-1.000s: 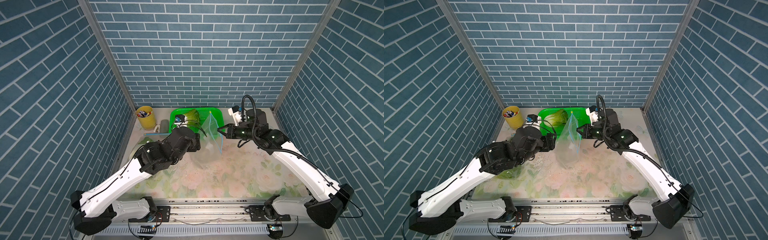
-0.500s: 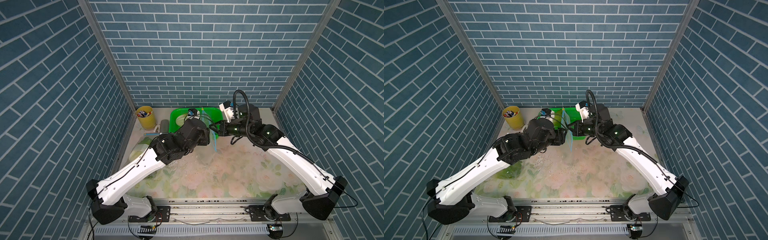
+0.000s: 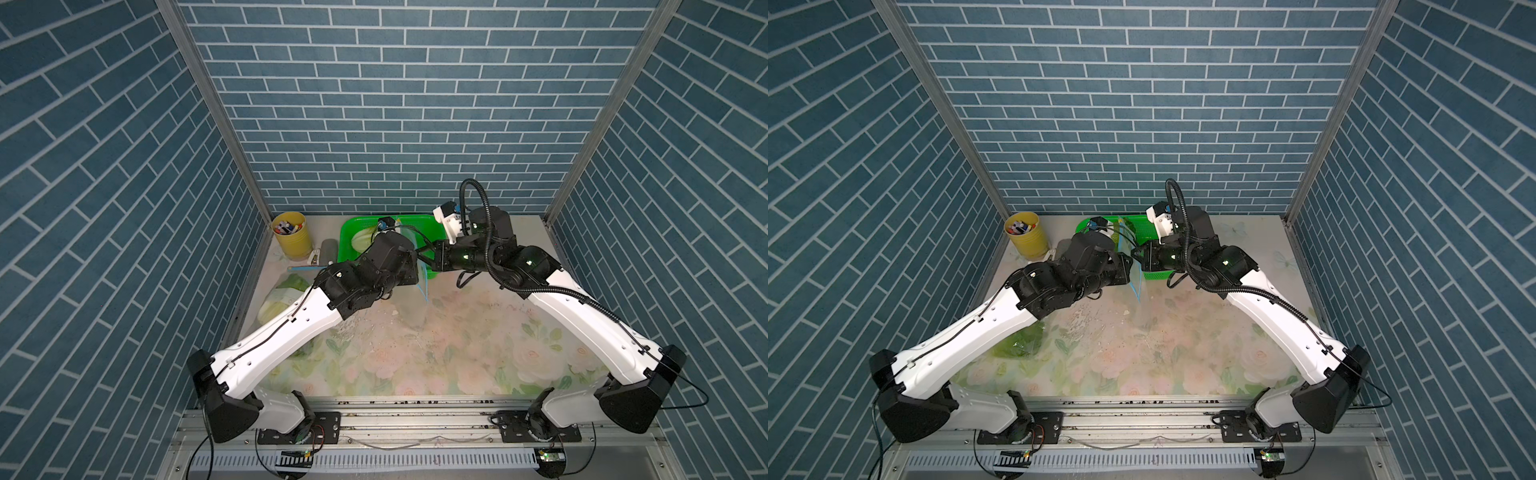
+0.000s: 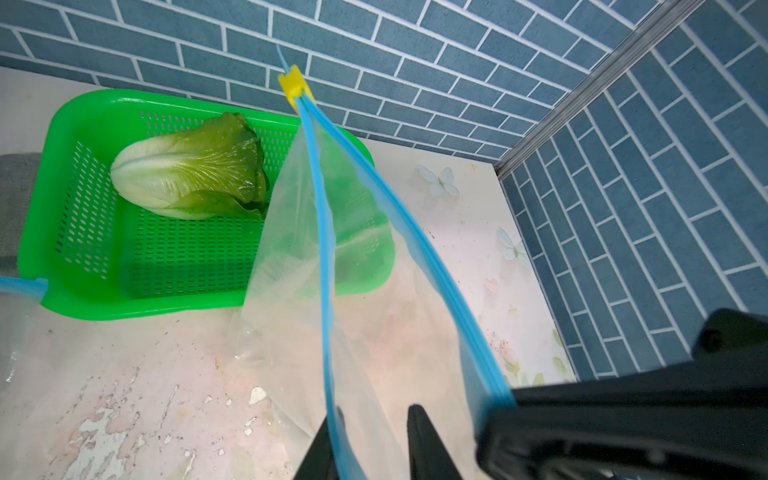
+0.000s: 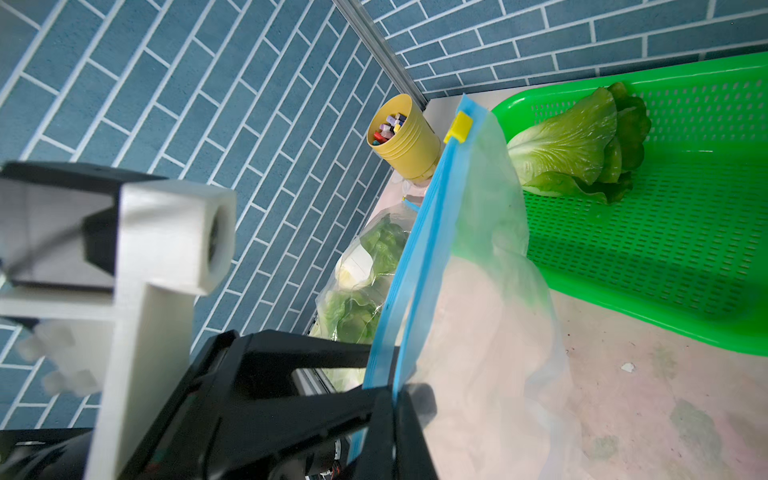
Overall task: Put the chinese cabbages into a zipper bag and zip it
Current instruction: Open the zipper of the food storage bag at the center of the board.
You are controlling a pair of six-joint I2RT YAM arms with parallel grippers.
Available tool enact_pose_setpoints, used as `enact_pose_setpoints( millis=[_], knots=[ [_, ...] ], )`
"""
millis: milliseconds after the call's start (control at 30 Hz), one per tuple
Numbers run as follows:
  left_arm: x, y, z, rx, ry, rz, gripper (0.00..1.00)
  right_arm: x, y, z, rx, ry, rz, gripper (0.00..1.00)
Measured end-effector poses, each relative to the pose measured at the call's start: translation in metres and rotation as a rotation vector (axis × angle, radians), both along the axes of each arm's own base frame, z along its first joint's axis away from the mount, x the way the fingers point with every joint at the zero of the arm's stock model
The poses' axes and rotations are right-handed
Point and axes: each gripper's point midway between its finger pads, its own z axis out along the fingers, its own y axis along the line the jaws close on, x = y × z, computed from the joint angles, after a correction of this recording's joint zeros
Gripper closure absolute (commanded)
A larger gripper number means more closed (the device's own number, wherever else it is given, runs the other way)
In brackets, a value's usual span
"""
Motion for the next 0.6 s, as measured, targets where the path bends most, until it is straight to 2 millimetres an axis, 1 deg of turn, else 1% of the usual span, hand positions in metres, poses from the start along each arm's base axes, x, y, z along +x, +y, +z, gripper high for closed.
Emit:
enact_pose_setpoints(
  millis=[33,100,267,467,500,600],
  knots=[
    [0.000,0.001,-0.003,0.001,0.004,0.005,0.83,0.000,0.000,0.000,0.000,0.000,0.000,1.00],
    [0.001,0.002,-0.005,0.008,0.006,0.014,0.89,0.000,0.000,0.000,0.000,-0.001,0.001,1.00],
    [0.001,0.010,0.000,0.007,-0.014,0.035,0.97,-0.001,0.000,0.000,0.000,0.000,0.003,1.00],
    [-0.005,0.024,0.005,0.039,-0.031,0.047,0.98,-0.001,0.000,-0.002,-0.002,0.004,0.005,1.00],
    [-0.006,0.028,0.005,0.053,-0.034,0.050,1.00,-0.002,0.000,-0.004,-0.005,0.007,0.006,1.00],
    [-0.010,0.041,0.004,0.104,-0.039,0.066,1.00,-0.004,-0.004,-0.014,-0.020,0.020,0.001,1.00]
  ],
)
